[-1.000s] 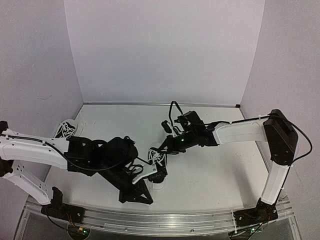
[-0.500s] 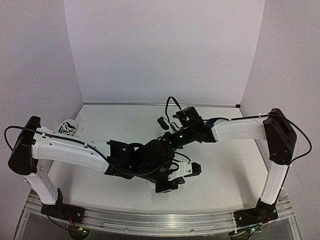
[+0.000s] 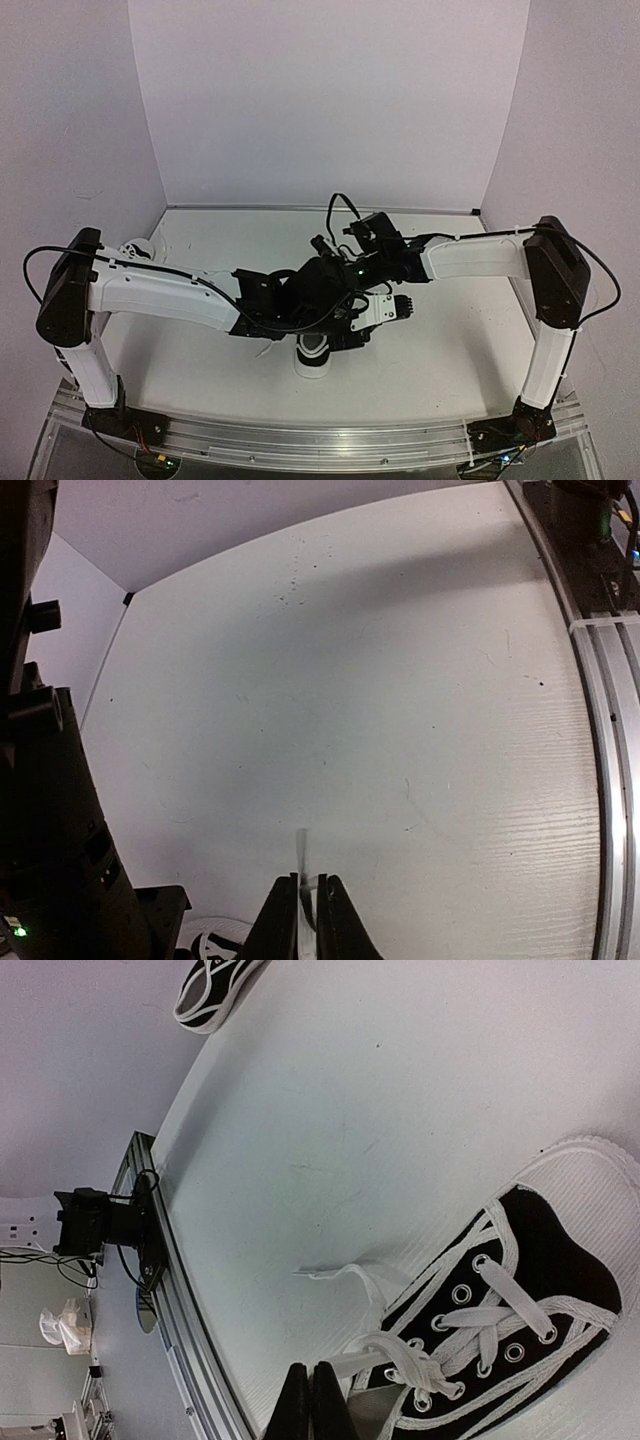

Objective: Tie the shoes

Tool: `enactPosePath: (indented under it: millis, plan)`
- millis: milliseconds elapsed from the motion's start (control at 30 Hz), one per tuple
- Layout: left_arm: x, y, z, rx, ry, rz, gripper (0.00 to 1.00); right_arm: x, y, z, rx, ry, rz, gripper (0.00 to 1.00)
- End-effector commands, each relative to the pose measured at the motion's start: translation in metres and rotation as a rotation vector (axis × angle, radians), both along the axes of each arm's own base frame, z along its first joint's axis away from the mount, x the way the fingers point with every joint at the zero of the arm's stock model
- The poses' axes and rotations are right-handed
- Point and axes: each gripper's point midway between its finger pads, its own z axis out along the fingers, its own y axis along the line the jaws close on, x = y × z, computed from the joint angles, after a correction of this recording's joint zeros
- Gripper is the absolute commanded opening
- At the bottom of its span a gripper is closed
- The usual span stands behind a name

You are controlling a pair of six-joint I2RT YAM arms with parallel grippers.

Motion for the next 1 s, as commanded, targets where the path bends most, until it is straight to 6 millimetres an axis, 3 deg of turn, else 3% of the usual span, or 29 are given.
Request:
enactPosePath:
  millis: [0, 200, 300, 400, 567, 767, 967]
  plan:
    - [0.003, -0.011, 0.018, -0.042, -0.049, -0.015, 0.16, 0.007, 0.008, 0.009, 0.028, -0.025, 0.021, 0.00]
    - [0.004, -0.001, 0.030, -0.073, 0.004, 0.007, 0.38, 0.008, 0.008, 0.007, 0.024, -0.021, 0.018, 0.00]
    - [0.006, 0.016, 0.047, -0.121, 0.040, 0.032, 0.42, 0.008, 0.008, 0.006, 0.023, -0.017, 0.018, 0.00]
    - [0.017, 0.045, 0.062, -0.215, 0.122, 0.095, 0.46, 0.008, 0.009, 0.005, 0.024, -0.009, 0.018, 0.00]
    - [0.052, 0.102, 0.085, -0.393, 0.171, 0.296, 0.51, 0.009, 0.014, 0.000, 0.024, 0.019, 0.017, 0.00]
    - [0.093, 0.167, 0.069, -0.488, 0.273, 0.597, 0.56, 0.009, 0.025, -0.007, 0.019, 0.039, 0.022, 0.05]
    - [0.107, 0.207, 0.053, -0.569, 0.374, 0.752, 0.63, 0.003, 0.037, -0.008, 0.027, 0.054, 0.044, 0.24]
